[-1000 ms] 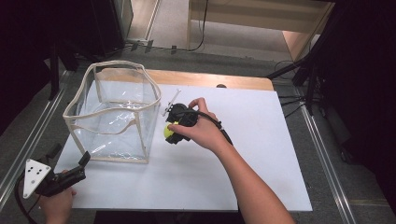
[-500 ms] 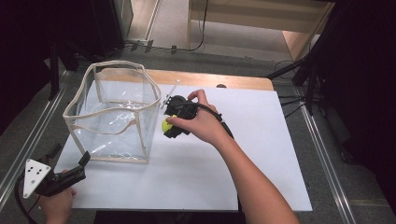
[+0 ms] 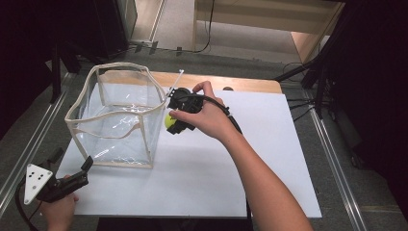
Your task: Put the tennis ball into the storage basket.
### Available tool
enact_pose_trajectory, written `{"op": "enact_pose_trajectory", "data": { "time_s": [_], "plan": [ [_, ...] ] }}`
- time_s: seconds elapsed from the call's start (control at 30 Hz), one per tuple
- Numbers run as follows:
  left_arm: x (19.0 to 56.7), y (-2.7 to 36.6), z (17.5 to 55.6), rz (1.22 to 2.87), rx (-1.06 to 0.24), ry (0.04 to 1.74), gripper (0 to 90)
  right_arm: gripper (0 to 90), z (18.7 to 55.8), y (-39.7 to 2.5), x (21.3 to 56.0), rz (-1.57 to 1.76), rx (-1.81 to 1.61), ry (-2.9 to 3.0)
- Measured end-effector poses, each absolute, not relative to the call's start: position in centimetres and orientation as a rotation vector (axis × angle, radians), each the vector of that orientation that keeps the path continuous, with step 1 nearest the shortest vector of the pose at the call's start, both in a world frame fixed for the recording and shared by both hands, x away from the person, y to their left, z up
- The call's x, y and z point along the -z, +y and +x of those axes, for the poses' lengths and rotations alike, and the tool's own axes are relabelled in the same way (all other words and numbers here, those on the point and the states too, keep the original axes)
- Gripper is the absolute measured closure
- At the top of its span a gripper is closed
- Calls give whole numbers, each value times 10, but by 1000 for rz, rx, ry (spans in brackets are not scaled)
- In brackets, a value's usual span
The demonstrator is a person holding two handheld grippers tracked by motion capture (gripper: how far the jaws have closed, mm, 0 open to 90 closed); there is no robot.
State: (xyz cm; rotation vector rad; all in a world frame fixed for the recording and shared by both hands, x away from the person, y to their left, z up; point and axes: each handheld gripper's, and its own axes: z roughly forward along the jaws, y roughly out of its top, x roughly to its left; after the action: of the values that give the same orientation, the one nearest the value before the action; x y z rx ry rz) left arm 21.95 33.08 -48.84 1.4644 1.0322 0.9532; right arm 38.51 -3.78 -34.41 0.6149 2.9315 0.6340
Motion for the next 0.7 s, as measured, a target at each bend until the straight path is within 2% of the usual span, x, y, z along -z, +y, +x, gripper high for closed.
{"op": "enact_pose_trajectory", "data": {
  "time_s": [0.7],
  "plan": [
    [488, 331, 220, 1456, -949, 1035, 69, 235, 392, -38, 313, 603, -633, 2918]
  ]
}}
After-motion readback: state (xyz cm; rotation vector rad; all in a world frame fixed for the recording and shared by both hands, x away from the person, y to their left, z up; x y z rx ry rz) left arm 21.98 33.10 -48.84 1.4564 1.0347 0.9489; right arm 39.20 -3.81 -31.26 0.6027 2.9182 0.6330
